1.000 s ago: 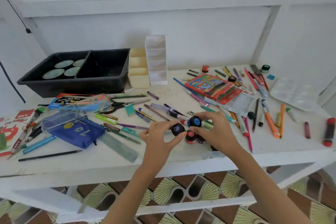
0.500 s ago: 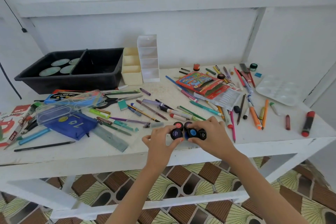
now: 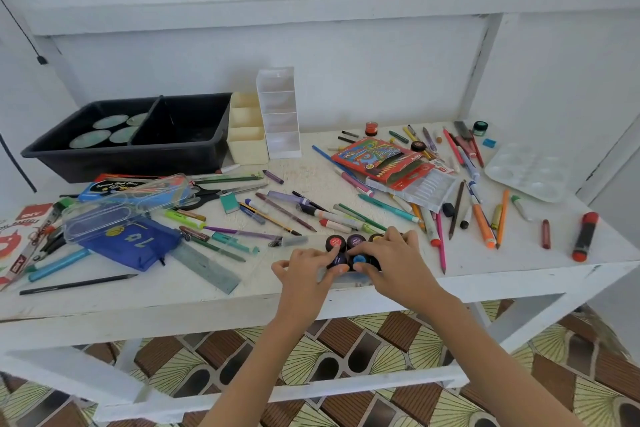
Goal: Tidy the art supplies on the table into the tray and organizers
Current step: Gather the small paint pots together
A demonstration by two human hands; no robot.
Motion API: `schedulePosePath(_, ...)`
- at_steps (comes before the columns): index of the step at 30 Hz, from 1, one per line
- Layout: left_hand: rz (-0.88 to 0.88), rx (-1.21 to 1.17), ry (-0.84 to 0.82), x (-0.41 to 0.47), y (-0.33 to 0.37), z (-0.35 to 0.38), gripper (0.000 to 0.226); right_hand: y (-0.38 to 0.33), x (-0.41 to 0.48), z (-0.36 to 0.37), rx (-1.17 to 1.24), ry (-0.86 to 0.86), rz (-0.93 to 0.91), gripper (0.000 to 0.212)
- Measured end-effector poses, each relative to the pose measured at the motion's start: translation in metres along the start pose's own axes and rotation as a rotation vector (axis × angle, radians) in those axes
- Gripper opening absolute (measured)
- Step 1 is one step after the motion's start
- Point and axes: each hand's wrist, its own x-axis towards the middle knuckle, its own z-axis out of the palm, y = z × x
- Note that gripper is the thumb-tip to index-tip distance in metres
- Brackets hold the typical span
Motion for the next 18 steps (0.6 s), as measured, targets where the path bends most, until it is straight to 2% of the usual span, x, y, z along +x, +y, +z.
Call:
schedulePosePath(4, 0.024, 0.046, -0.016, 0.002, 0.004, -0.002, 0.033, -0.001, 0.001, 0.000, -0.032, -0.014, -0.014, 0.034)
schedulePosePath(11, 0.071, 0.220, -0.108, 0.010, 0.008, -0.005, 0.035, -0.001, 0.013, -0.009, 0.006, -0.110, 0.004, 0.024)
schedulePosePath(18, 0.081, 0.179, -0.050, -0.004, 0.007, 0.000, 0.042, 0.000, 0.001, 0.004, -0.034, 0.005, -0.020, 0.030)
